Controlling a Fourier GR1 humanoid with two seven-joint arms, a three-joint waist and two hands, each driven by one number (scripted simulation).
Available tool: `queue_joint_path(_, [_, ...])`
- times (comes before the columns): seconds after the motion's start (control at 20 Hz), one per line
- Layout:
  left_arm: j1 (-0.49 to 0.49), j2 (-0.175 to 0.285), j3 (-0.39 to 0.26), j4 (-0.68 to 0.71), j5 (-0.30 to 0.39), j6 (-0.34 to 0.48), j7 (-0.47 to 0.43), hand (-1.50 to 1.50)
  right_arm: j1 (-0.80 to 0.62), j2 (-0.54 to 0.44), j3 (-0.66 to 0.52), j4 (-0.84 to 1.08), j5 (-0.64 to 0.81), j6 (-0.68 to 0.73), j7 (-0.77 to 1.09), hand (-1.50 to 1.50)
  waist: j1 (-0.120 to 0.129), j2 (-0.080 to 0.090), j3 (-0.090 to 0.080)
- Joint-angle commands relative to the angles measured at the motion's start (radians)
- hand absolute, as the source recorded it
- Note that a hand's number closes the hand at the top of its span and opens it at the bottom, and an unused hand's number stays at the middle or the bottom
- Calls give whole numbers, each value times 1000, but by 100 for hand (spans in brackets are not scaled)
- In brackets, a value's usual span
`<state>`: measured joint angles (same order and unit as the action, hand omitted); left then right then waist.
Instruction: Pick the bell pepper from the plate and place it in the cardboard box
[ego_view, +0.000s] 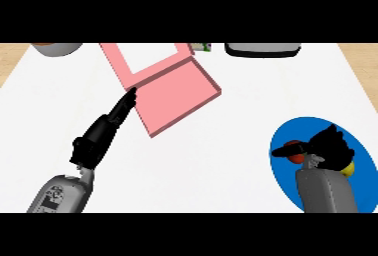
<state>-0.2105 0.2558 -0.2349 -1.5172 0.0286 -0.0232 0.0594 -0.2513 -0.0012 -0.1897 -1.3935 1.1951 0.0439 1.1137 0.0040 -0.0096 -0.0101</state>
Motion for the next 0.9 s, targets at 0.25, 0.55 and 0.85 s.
queue_joint_path(0.25, [-12, -31, 12, 7, -11, -20, 7, 0, 9, -2, -18, 62, 13, 38, 54, 150, -4, 9, 10])
queue_joint_path(0.55, [10, -52, -2, -24, -44, -3, 20, 0, 1, -19, -9, 153, 108, -87, 1, 150, 3, 11, 10])
queue_joint_path(0.85, [-57, -59, -47, 9, -24, -69, 5, 0, -162, 1, 544, 68, 20, 166, -599, 150, 210, 20, 12])
